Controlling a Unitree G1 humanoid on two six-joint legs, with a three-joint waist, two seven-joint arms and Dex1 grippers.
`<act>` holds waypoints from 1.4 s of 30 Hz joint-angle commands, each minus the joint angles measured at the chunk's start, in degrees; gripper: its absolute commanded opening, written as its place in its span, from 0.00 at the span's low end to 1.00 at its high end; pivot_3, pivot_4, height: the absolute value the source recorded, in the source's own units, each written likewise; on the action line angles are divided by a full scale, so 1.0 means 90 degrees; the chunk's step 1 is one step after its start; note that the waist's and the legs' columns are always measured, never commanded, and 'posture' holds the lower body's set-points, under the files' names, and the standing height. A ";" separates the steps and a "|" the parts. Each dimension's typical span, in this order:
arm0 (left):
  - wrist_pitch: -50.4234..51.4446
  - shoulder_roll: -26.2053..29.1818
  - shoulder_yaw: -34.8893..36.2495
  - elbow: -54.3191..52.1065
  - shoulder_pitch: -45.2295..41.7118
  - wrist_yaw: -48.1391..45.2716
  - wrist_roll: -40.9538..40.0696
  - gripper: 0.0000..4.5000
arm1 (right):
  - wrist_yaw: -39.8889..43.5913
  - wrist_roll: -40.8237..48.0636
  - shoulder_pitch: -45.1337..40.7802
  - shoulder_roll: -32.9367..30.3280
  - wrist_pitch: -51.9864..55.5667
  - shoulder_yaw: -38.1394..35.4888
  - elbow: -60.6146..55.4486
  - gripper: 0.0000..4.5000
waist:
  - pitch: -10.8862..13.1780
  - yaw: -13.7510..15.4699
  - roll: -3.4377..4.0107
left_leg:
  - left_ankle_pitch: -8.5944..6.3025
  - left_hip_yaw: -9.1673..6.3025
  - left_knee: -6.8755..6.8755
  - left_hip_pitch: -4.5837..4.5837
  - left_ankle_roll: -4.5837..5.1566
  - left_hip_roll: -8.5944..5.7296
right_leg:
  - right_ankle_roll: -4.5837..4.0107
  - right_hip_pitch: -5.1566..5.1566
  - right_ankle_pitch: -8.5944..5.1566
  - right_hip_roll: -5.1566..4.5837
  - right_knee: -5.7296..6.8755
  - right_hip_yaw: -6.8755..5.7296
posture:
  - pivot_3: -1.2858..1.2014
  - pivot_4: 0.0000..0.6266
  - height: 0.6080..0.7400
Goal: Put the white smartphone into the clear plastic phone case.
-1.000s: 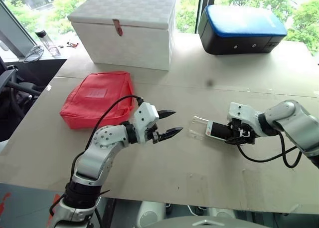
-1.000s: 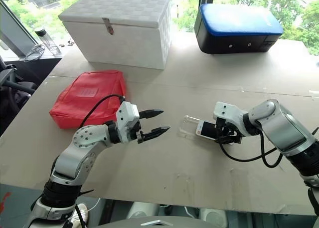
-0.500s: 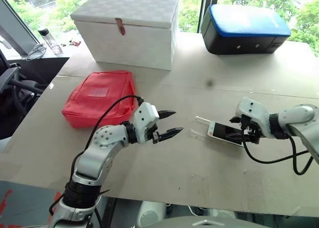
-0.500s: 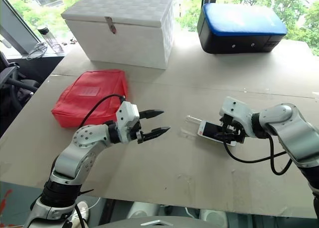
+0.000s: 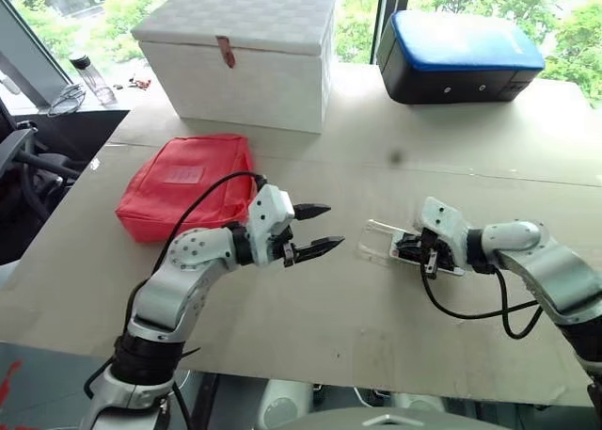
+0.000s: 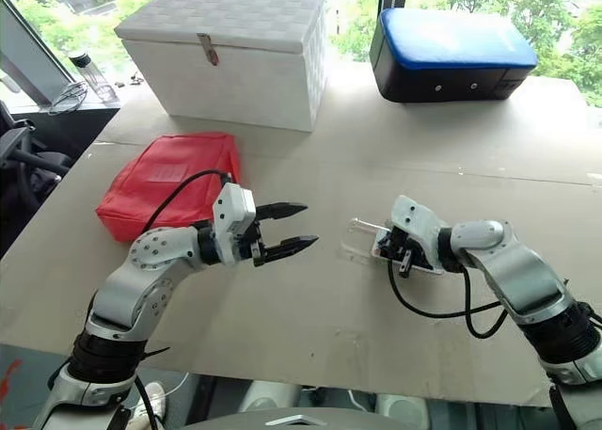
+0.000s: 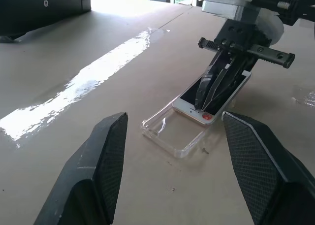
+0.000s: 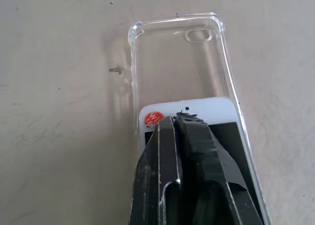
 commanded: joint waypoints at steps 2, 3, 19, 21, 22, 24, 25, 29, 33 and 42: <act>0.0059 0.0094 0.0112 -0.0405 -0.0036 -0.0007 -0.0167 0.69 | 0.0051 -0.0379 0.0316 0.0004 0.0026 0.0612 0.0908 0.01 | -0.0038 0.0005 -0.0024 | -0.0016 -0.0006 0.0000 0.0012 0.0025 0.0000 | -0.0001 0.0012 0.0000 -0.0001 0.0000 -0.0002 | 0.52 0.24 1.00; 0.0072 0.0103 0.0116 -0.0408 -0.0041 -0.0008 -0.0175 0.69 | 0.0066 -0.0310 0.0322 0.0043 0.0092 0.0560 0.0927 0.01 | -0.0055 0.0006 -0.0031 | -0.0018 -0.0006 0.0000 0.0017 0.0027 0.0001 | -0.0001 0.0014 0.0000 -0.0003 0.0000 0.0001 | 0.52 0.24 1.00; -0.0107 -0.0154 -0.0815 0.1316 -0.0854 -0.0289 0.0613 0.39 | -0.1296 0.1520 0.1102 0.0269 0.1733 -0.2726 -0.2358 0.00 | -0.0033 0.0093 0.0024 | -0.0002 -0.0007 -0.0010 -0.0018 -0.0005 0.0000 | 0.0017 -0.0017 0.0011 0.0001 -0.0004 -0.0006 | 0.52 0.24 1.00; -0.0259 -0.0325 -0.0972 0.1699 -0.1006 -0.0335 0.0765 0.16 | -0.1452 0.1483 0.1492 0.0186 0.1783 -0.2901 -0.2585 0.00 | -0.0032 0.0140 0.0024 | -0.0014 -0.0005 -0.0011 -0.0018 0.0015 0.0000 | 0.0002 -0.0021 0.0001 0.0000 -0.0007 -0.0006 | 0.52 0.24 1.00; -0.0341 -0.0416 -0.1074 0.1920 -0.1104 -0.0394 0.0854 0.06 | -0.1529 0.1402 0.1737 0.0133 0.1731 -0.2974 -0.2693 0.00 | -0.0031 0.0152 0.0024 | -0.0019 -0.0004 -0.0010 -0.0018 0.0023 0.0000 | 0.0001 -0.0021 0.0000 0.0000 -0.0007 -0.0005 | 0.52 0.24 1.00; -0.0491 -0.0653 -0.1263 0.2458 -0.1364 -0.0445 0.1052 0.02 | -0.1785 0.1266 0.2179 0.0230 0.1540 -0.3244 -0.2881 0.00 | -0.0030 0.0200 0.0024 | -0.0020 -0.0004 -0.0009 -0.0018 0.0024 0.0000 | -0.0001 -0.0020 -0.0001 -0.0002 -0.0007 -0.0005 | 0.52 0.24 1.00; -0.0558 -0.0747 -0.1346 0.2678 -0.1488 -0.0482 0.1153 0.02 | -0.1909 0.1209 0.2375 0.0199 0.1584 -0.3372 -0.2995 0.00 | -0.0028 0.0179 0.0022 | -0.0020 -0.0005 -0.0006 -0.0018 0.0026 0.0000 | 0.0000 -0.0018 -0.0001 -0.0002 -0.0007 -0.0006 | 0.52 0.24 1.00; -0.0736 -0.1032 -0.1557 0.3339 -0.1856 -0.0550 0.1455 0.02 | -0.2051 0.1098 0.3160 -0.0066 0.1850 -0.4101 -0.3523 0.00 | -0.0027 0.0168 0.0025 | -0.0020 0.0000 -0.0004 -0.0017 0.0027 0.0000 | 0.0000 -0.0020 0.0000 -0.0003 -0.0005 0.0000 | 0.52 0.24 1.00; -0.0824 -0.1259 -0.1603 0.3720 -0.2040 -0.0547 0.1643 0.02 | -0.2087 0.1074 0.3678 -0.0184 0.2026 -0.4512 -0.3858 0.00 | -0.0027 0.0143 0.0025 | -0.0020 -0.0002 -0.0008 -0.0017 0.0027 0.0004 | 0.0002 -0.0019 0.0001 0.0002 -0.0005 0.0002 | 0.52 0.24 1.00; -0.1031 -0.1523 -0.1678 0.3917 -0.2195 -0.0764 0.1875 0.02 | -0.2644 0.0035 0.3712 -0.0984 0.1623 -0.2881 -0.3420 0.00 | -0.0026 0.0157 0.0023 | -0.0021 -0.0003 -0.0001 -0.0016 0.0029 0.0002 | 0.0000 -0.0017 -0.0001 -0.0007 -0.0006 -0.0001 | 0.52 0.24 1.00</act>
